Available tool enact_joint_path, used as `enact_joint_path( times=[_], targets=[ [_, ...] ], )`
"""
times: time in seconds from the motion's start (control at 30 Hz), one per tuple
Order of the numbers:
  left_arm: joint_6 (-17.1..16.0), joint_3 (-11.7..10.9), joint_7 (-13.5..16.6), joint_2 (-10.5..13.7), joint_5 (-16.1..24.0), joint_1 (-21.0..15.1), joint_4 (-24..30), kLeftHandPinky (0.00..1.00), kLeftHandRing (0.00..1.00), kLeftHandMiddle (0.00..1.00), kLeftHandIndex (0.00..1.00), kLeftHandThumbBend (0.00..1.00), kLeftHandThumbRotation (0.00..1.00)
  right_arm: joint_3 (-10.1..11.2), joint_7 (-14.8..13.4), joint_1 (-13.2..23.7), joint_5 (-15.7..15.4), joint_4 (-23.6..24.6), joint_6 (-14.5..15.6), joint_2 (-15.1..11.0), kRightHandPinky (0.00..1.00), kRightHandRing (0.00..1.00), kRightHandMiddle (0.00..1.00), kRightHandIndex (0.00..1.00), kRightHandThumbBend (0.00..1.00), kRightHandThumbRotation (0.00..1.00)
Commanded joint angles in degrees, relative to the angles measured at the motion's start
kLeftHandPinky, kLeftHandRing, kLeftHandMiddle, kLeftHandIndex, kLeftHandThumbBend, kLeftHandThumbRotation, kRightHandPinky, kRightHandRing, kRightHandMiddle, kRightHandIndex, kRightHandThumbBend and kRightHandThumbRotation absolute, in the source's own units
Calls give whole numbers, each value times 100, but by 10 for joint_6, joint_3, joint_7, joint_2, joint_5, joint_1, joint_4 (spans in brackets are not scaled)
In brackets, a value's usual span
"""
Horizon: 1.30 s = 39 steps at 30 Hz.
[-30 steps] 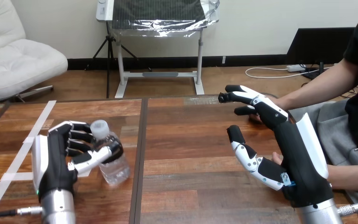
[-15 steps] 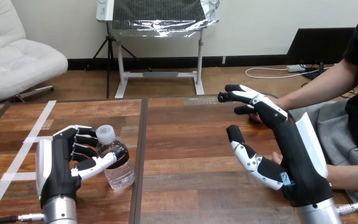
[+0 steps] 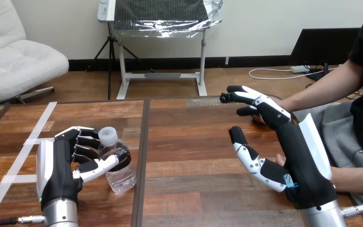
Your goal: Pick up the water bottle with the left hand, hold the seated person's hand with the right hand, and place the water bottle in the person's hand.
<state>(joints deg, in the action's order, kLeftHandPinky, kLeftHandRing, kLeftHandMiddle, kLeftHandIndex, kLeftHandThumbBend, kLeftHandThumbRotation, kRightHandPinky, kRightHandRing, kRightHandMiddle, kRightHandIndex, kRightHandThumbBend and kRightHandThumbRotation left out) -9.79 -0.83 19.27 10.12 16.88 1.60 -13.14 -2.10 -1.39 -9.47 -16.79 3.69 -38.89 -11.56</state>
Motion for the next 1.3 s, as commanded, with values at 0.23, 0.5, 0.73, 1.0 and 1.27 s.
enact_joint_path(
  times=[0.23,0.5,0.73,1.0,1.27],
  targets=[
    [3,1,7,7,35,-47,23,37,41,45,50,68,0,3,-8,39,-6,7,-6,2,70,80,83,73,19,0],
    [4,0,-2,4,30,-51,22,37,41,45,50,68,0,4,-10,40,-6,6,-6,3,69,80,83,73,19,0],
    [8,0,-5,2,28,-54,23,37,41,45,50,68,0,3,-9,40,-3,6,-5,4,69,79,83,73,20,0],
    [4,3,1,6,37,-57,17,37,41,45,50,68,0,3,-10,40,-6,6,-6,4,69,80,84,73,19,0],
    [7,2,0,6,45,-57,20,37,41,45,50,67,0,3,-13,39,-14,8,-4,5,69,80,84,74,18,0]
  ],
)
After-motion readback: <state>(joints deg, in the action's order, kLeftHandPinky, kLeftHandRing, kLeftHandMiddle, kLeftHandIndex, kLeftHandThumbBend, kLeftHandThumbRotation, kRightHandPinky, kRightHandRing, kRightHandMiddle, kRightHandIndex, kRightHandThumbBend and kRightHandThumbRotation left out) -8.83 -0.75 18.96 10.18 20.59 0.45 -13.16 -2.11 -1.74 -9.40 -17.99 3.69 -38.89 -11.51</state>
